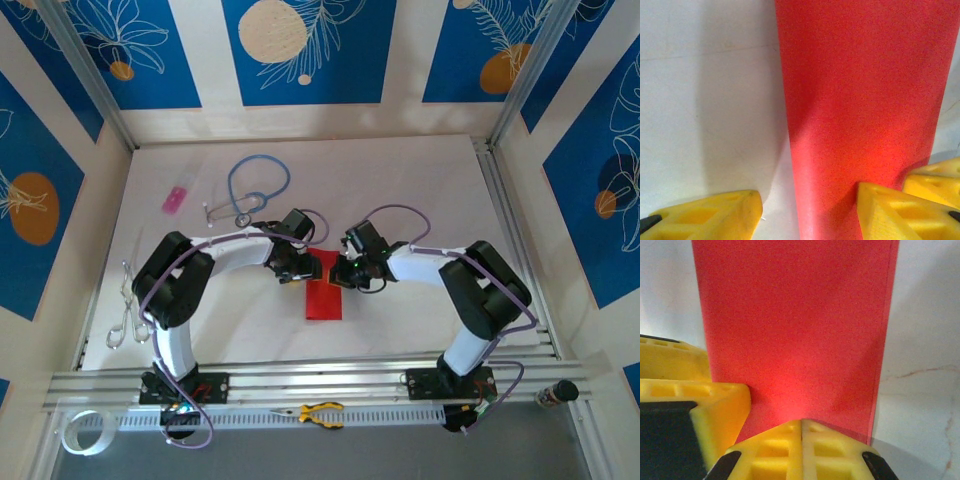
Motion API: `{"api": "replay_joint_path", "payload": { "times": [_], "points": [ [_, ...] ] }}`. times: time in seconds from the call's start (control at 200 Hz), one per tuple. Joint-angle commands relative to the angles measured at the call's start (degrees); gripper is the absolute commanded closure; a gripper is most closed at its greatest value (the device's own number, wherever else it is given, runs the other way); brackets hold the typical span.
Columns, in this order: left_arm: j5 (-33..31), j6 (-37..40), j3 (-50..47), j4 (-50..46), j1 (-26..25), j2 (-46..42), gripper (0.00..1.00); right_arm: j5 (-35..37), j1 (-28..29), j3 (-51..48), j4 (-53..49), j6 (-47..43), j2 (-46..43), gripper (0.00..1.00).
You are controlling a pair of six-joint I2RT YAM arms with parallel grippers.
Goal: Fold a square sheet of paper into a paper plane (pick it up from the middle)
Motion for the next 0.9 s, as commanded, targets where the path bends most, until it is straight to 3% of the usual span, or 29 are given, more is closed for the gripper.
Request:
{"api": "replay_joint_path", "payload": {
  "times": [0.0,0.335,0.625,0.72,0.895],
  "points": [
    [-1.67,1.05,-1.22,3.88,-1.03,5.46,0.42,1.47,0.78,0.53,0.17,0.51,1.65,1.0],
    [-1.82,-1.19,-0.98,5.77,-1.04,2.43,0.41,5.21,-1.15,-2.84,-1.52,-2.85,3.37,1.0],
    [-5.94,-3.87,-1.32,7.72,-0.09,-7.91,0.34,-3.28,-8.53,1.45,-3.38,-13.54,7.49,1.0],
    [-3.1,-4.27,-2.76,11.57,1.07,-9.94,0.39,-3.48,-10.0,2.72,-4.86,-16.26,8.35,1.0],
    [6.95,-4.94,-5.15,21.6,3.78,-9.59,0.66,-2.25,-11.67,4.97,-7.81,-20.16,8.98,1.0]
  ]
}}
